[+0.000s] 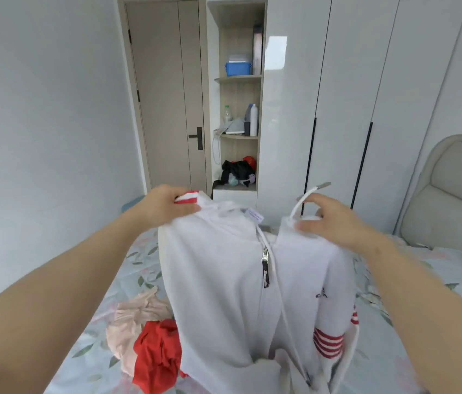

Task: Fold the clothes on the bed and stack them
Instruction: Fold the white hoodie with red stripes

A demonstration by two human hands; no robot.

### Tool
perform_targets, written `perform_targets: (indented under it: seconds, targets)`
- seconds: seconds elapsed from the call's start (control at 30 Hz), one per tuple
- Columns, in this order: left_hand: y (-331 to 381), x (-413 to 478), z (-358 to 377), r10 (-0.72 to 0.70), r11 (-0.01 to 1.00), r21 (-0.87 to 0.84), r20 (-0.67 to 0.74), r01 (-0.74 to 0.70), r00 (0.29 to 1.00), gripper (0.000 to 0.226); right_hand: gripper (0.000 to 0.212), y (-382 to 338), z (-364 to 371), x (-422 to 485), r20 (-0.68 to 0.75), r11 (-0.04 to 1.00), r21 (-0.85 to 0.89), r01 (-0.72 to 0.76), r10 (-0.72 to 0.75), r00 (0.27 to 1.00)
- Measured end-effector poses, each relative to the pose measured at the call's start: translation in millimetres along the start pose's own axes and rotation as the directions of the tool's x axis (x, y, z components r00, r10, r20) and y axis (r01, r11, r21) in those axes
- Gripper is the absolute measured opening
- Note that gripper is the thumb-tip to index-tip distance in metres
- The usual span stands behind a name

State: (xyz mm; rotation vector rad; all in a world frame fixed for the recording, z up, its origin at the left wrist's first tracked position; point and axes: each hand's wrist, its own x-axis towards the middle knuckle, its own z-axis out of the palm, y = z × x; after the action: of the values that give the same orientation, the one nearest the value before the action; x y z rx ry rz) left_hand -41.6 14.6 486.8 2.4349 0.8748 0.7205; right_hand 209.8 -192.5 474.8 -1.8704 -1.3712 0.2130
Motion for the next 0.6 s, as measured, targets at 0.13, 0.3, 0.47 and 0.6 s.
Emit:
perform_targets:
  seconds: [0.13, 0.3, 0.47, 0.6]
  targets:
    - [-3, -10, 15, 0.056, 0.976, 0.206, 0.085, -0.073, 0.995, 0.027, 0.023, 26, 12, -17, -0.096, 0.992, 0.069, -0.106, 0.112, 0.989]
    - [-16, -23, 30, -0.107, 0.926, 0.377, 0.178, 0.033, 0.978, 0.013, 0.045, 41, -3, -42, 0.267, 0.961, 0.141, -0.237, 0.194, 0.944]
    - [-22, -52, 62, -0.12, 0.843, 0.532, 0.036, 0.082, 0.992, 0.021, 0.016, 76, 14, -68, 0.257, 0.901, -0.366, -0.232, 0.338, 0.906]
    - [-10, -77, 81, -0.229, 0.818, 0.52, -0.1, 0.247, 0.968, 0.023, 0.035, 93, 28, -85, 0.051, 0.859, -0.429, -0.279, 0.331, 0.942]
